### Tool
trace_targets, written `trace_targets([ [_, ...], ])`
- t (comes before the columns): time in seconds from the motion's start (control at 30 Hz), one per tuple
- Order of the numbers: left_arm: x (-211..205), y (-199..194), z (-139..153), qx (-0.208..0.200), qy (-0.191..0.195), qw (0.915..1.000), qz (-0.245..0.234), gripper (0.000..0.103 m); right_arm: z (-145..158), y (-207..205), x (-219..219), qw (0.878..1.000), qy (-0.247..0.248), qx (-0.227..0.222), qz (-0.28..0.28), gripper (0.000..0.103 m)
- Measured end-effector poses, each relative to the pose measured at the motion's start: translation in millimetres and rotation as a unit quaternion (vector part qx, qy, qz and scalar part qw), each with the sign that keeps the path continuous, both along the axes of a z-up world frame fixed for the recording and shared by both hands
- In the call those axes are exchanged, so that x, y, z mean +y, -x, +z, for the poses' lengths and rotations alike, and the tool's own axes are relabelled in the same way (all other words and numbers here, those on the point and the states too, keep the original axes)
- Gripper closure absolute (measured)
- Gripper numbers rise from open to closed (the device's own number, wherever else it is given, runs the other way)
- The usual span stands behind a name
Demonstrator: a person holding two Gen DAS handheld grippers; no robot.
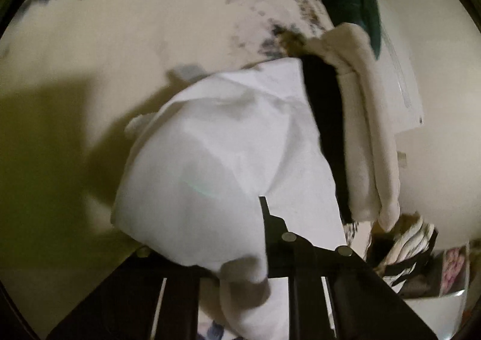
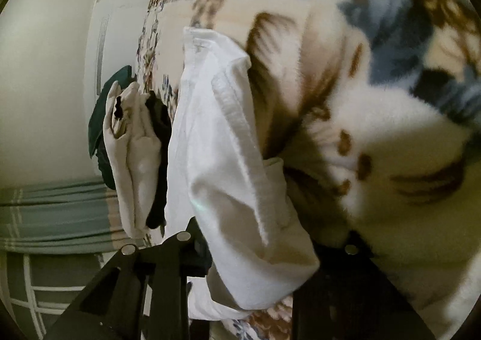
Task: Fold small clothes
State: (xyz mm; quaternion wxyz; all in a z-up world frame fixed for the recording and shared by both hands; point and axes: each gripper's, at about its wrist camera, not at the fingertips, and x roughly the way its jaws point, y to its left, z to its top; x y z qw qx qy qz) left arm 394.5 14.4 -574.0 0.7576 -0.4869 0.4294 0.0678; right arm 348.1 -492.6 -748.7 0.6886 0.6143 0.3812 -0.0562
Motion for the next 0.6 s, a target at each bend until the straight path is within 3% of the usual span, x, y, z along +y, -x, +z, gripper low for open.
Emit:
trace_targets([
  [0.13,1,-3,21,-0.017,-0.006,0.9998,-0.007,0.093,8,2,2,1.0,-0.005,0.009,0.006,0.083],
  [0.37,10,-9,80,-0.047,-0.012,0.9986,-0.023,0.093,67,10,16,0.999,0.019,0.004,0.045,0.086],
  [0.6,28,53,140,-0.017,-0.008,0.9988,-0.046,0.093,139,67,33,0.997,0.011,0.027,0.071,0.086],
])
